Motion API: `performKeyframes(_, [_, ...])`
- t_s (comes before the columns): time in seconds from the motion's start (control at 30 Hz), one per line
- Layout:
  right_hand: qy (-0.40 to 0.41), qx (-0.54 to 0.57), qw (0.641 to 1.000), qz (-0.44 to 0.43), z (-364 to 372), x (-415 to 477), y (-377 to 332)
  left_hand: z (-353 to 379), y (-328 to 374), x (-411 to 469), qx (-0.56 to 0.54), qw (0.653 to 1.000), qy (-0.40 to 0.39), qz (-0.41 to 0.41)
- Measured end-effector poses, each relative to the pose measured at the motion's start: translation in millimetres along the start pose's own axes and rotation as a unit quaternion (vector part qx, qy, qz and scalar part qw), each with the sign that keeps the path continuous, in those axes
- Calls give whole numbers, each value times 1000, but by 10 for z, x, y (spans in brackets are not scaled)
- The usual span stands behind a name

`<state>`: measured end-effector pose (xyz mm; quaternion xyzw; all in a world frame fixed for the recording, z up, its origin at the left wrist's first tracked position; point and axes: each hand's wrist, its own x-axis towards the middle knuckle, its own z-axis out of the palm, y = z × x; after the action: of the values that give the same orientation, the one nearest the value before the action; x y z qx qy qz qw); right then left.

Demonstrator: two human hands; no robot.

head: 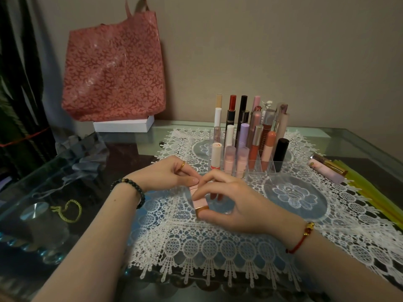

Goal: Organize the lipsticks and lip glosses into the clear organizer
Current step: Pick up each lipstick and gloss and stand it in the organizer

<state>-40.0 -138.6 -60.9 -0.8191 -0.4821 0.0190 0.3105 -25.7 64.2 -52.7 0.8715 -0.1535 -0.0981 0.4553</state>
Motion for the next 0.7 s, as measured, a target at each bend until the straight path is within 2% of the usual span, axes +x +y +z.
performKeyframes(0.27, [74,73,995,9,-56,6,65,5,11,-5,-40,997,-62,10])
performKeyframes(0.43, [111,127,986,17,-83,15,103,50,25,9,-62,996,-69,17])
performKeyframes(0.57, [160,238,958,17,-147,13,100,87,52,37,-90,995,-37,10])
performKeyframes(0.7, [160,319,934,9,-276,1,89,126,132,38,-144,988,-44,40])
